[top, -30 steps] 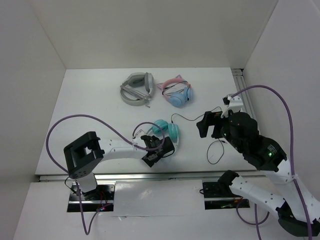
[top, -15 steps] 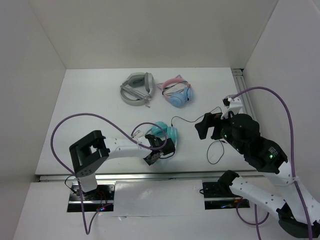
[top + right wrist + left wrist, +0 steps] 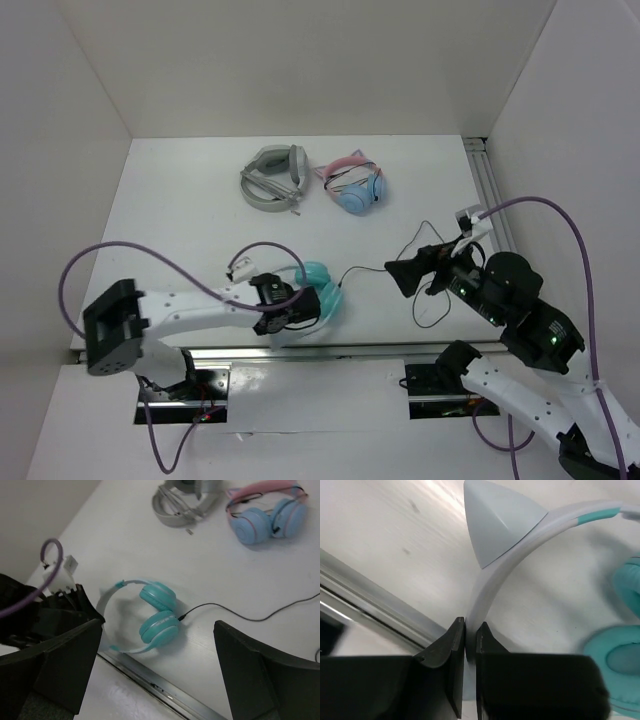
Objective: Wrap the headphones
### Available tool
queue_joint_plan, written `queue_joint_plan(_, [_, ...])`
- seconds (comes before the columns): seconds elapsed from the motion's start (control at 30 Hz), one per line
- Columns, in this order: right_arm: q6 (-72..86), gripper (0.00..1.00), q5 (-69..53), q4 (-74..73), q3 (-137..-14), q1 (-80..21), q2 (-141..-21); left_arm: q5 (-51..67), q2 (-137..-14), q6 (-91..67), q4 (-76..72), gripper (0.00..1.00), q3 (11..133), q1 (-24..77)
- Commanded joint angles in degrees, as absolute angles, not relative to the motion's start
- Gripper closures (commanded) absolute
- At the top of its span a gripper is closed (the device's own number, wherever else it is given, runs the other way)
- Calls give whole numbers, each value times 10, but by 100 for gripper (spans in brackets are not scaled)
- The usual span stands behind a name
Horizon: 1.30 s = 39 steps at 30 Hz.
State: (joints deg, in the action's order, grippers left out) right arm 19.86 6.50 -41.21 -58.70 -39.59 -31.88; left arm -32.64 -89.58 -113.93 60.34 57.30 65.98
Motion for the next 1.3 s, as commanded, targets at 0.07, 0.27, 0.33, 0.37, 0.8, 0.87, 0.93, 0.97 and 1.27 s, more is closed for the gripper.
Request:
queue_joint_plan(0.07, [200, 0, -37, -238, -500, -398, -254, -532, -666, -1119, 784, 100, 632, 666])
queue_joint_plan(0.27, [265, 0, -107, -54, -368, -393, -234, -568, -590, -685, 729, 100, 831, 620])
queue_joint_plan(0.33, [252, 5, -92, -42, -367, -393, -268, -549, -600, -584, 722, 100, 887, 585])
queue_joint_plan(0.37, [241, 7, -63, -42, -380, -393, -319, -544, -607, -510, 716, 100, 936, 570])
queue_joint_plan(0.8, [33, 9, 55, 135, -410, -566, -562, -401, -653, -315, 638, 100, 1044, 421])
queue_joint_plan(0.87, [26, 13, 72, 188, -389, -566, -573, -385, -653, -302, 638, 100, 1056, 421])
queue_joint_plan(0.93, [26, 21, 72, 214, -361, -551, -579, -392, -660, -301, 644, 100, 1068, 421])
queue_joint_plan(0.97, [36, 21, 67, 225, -353, -527, -579, -392, -660, -301, 644, 100, 1077, 421])
queue_joint_plan(1.27, [76, 80, -65, 317, -287, -446, -584, -436, -660, -296, 673, 100, 1118, 416])
